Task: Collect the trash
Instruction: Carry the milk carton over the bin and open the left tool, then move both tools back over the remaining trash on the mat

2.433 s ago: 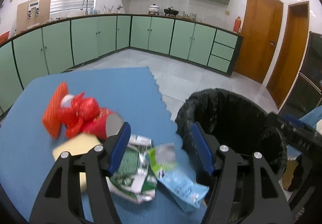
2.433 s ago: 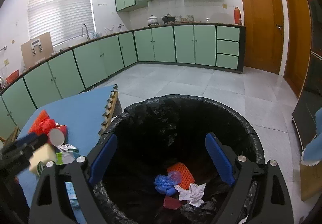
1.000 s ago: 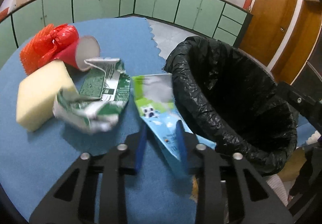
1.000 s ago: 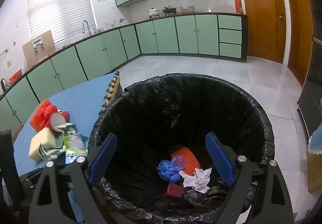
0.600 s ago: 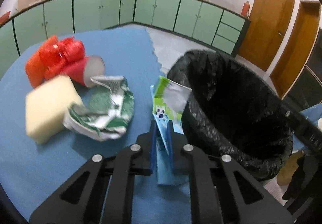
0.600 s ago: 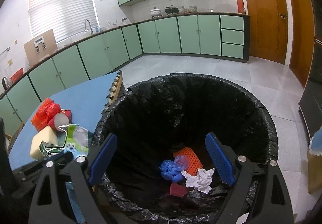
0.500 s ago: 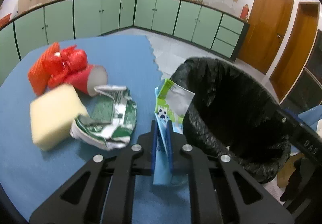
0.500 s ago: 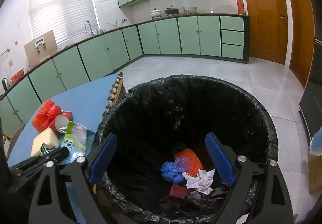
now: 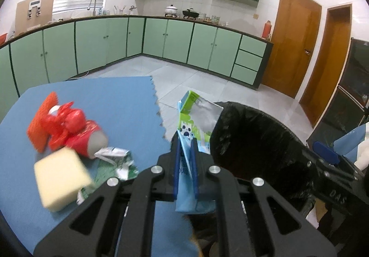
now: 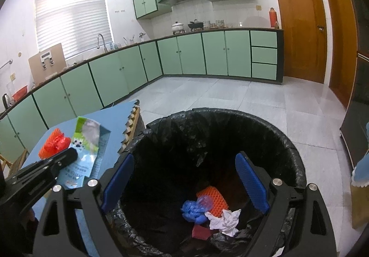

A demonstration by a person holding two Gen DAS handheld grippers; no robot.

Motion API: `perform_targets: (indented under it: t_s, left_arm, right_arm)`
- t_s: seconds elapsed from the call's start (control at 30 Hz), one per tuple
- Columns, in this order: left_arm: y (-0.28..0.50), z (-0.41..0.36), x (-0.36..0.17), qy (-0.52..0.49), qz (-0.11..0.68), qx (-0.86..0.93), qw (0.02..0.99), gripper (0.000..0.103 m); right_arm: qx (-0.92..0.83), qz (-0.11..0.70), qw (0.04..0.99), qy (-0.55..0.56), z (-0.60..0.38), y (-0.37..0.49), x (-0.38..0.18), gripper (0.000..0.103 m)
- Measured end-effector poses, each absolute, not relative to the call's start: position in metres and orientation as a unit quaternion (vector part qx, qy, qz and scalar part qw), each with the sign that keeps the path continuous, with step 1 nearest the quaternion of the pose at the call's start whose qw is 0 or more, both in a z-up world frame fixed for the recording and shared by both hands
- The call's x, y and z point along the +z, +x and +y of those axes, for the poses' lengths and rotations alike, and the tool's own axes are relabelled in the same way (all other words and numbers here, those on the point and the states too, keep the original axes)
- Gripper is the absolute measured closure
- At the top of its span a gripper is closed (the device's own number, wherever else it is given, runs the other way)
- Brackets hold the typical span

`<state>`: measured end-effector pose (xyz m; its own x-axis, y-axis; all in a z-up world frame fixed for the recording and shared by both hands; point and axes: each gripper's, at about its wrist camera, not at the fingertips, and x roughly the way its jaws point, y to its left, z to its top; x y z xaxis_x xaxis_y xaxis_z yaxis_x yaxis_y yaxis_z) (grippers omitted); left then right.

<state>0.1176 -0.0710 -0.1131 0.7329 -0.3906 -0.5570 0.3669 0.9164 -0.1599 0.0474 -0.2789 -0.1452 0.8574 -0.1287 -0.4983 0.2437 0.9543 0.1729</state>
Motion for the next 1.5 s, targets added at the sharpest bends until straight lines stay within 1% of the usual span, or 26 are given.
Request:
perform_targets:
  t_s: [0.37, 0.47, 0.5, 0.53, 0.57, 0.67, 0.77, 0.8, 0.83, 0.93, 1.03, 1.5]
  left_arm:
    - [0.141, -0.123, -0.119, -0.016, 0.314, -0.253, 0.915, 0.094]
    - [0.148, -0.134, -0.122, -0.017, 0.325, -0.265, 0.908, 0.09]
    - [0.149, -0.135, -0.123, -0.018, 0.327, -0.266, 0.907, 0.078]
    - [0.15, -0.133, -0.125, -0.021, 0.327, -0.266, 0.906, 0.068]
    - [0.15, -0.132, -0.126, -0.02, 0.325, -0.263, 0.908, 0.068]
    - [0.15, -0.13, -0.131, -0.015, 0.327, -0.256, 0.91, 0.061]
    - [0.149, -0.121, -0.132, -0.015, 0.325, -0.243, 0.914, 0.046]
    - [0.148, -0.117, -0.131, -0.014, 0.321, -0.237, 0.917, 0.038]
    - [0.147, -0.112, -0.131, -0.014, 0.318, -0.235, 0.918, 0.032]
    - [0.144, -0.096, -0.13, -0.009, 0.312, -0.229, 0.922, 0.025]
    - [0.143, -0.077, -0.128, -0.009, 0.31, -0.21, 0.927, 0.023]
    - [0.136, 0.049, -0.11, 0.009, 0.281, -0.081, 0.956, 0.023]
  right_arm:
    - [-0.125, 0.237, 0.956, 0.115, -0.303, 0.043, -0.141, 0.015]
    - [-0.131, 0.237, 0.956, 0.117, -0.308, 0.041, -0.142, 0.015]
    - [-0.132, 0.237, 0.955, 0.118, -0.309, 0.041, -0.142, 0.015]
    - [-0.133, 0.237, 0.955, 0.119, -0.31, 0.041, -0.143, 0.015]
    - [-0.134, 0.237, 0.955, 0.12, -0.31, 0.041, -0.143, 0.015]
    - [-0.133, 0.236, 0.955, 0.119, -0.309, 0.039, -0.143, 0.015]
    - [-0.13, 0.235, 0.956, 0.117, -0.305, 0.04, -0.142, 0.015]
    - [-0.129, 0.235, 0.956, 0.117, -0.304, 0.041, -0.143, 0.015]
    - [-0.127, 0.235, 0.957, 0.116, -0.302, 0.041, -0.142, 0.015]
    - [-0.118, 0.236, 0.958, 0.115, -0.295, 0.044, -0.141, 0.015]
    - [-0.107, 0.237, 0.959, 0.114, -0.285, 0.049, -0.139, 0.015]
    - [-0.022, 0.246, 0.963, 0.104, -0.202, 0.084, -0.135, 0.015]
